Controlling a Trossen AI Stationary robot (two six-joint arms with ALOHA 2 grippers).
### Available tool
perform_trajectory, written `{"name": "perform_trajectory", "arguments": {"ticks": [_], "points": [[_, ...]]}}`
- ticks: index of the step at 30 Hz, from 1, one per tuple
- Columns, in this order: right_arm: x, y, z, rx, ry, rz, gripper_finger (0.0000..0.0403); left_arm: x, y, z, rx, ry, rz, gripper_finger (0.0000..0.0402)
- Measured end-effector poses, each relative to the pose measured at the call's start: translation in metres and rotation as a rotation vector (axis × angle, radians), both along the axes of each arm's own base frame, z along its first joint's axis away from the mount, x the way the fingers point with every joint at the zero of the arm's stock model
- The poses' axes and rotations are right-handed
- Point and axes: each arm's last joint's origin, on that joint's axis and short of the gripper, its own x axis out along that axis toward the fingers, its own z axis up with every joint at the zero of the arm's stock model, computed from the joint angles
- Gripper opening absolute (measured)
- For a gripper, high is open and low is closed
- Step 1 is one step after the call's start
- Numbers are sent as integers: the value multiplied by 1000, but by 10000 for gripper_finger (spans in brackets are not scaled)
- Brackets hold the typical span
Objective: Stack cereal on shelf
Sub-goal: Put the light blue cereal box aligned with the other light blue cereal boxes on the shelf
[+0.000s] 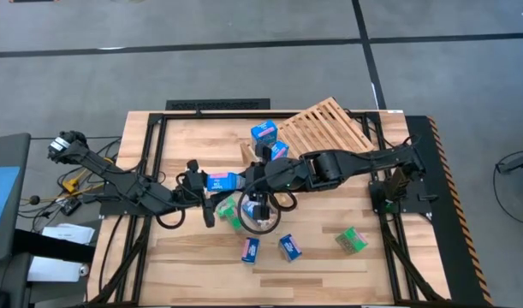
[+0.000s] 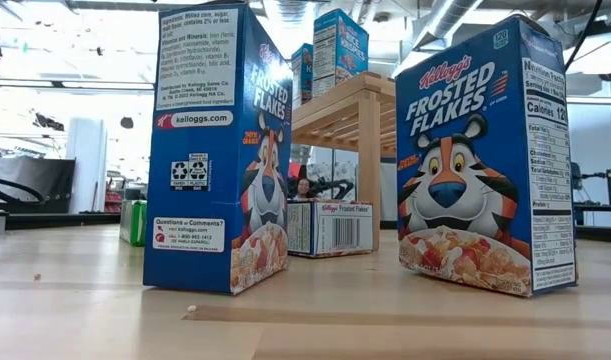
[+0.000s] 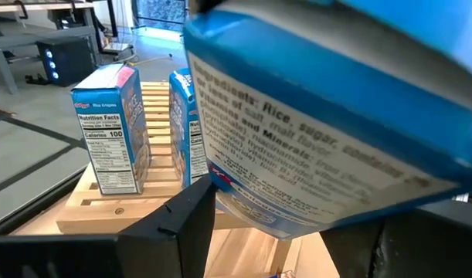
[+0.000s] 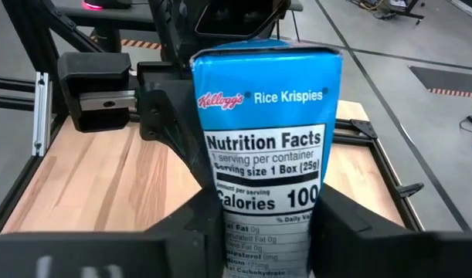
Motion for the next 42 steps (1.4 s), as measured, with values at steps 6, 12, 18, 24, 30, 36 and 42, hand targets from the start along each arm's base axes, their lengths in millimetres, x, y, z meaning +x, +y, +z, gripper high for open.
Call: {"name": "perform_trajectory", "arguments": {"ticks": [6,12,18,24,30,36,42], "points": [[0,0,0,-35,5,16,134,0,0,0,34,14,-6,189],[-4,0,5,-25,-9,54,144,-6,0,6,30,-2,-60,225],[-27,-12,30,28,-49,130,145,-24,5,22,-17,-77,-86,262],[-90,-33,73,29,-75,127,145,-37,12,32,-25,-119,-76,271],[-146,-41,86,85,-23,117,145,-37,14,32,7,-103,-13,268],[-186,-44,46,180,-118,109,146,-37,16,33,1,-115,6,266],[-211,-49,-19,240,-346,137,145,-37,18,33,-13,-120,40,265]]}}
